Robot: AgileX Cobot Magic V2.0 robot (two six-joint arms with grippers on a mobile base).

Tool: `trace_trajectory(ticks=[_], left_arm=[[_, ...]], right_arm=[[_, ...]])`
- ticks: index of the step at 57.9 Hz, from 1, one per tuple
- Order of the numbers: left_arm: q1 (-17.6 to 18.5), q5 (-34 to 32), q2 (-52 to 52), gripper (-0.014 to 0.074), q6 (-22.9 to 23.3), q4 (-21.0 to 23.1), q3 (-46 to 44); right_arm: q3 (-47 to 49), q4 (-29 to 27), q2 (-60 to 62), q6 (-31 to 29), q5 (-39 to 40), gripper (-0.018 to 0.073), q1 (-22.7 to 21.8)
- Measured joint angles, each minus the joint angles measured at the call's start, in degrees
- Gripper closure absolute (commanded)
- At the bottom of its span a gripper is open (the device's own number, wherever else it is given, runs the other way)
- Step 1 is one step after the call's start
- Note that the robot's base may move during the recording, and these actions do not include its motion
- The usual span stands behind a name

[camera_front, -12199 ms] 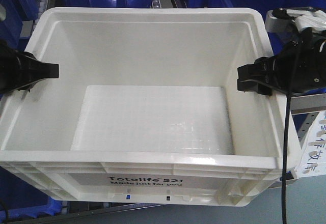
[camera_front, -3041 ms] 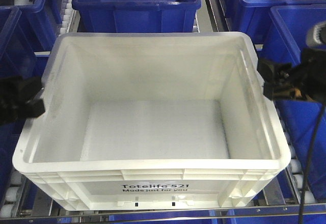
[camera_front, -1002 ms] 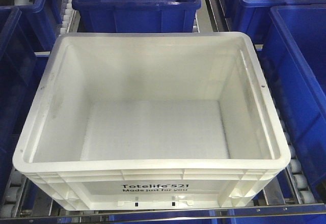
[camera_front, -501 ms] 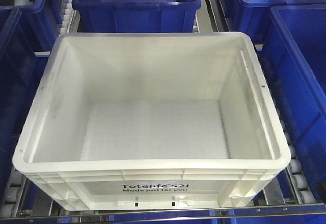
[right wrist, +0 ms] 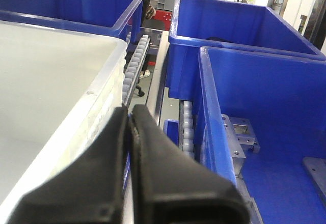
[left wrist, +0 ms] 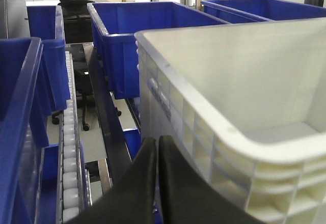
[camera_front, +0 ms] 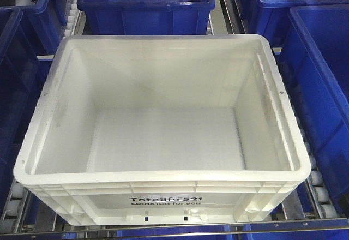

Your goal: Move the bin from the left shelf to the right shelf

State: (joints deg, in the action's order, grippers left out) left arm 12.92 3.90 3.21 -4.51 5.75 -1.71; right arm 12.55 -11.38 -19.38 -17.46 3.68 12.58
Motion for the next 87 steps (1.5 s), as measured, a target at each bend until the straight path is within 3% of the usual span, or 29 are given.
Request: trace_trajectory(ticks=[21,87], left_arm=[[0.0,3.0,-3.9,0.0603,-0.1,0.0,3.2],[0.0,3.0,-3.9,0.0603,-0.1,0.0,3.2]], right_arm=[[-0.1,0.0,0.0,0.0,0.0,0.0566,0.0],[-0.1,0.0,1.7,0.0,-1.5,0.0566,0.0]])
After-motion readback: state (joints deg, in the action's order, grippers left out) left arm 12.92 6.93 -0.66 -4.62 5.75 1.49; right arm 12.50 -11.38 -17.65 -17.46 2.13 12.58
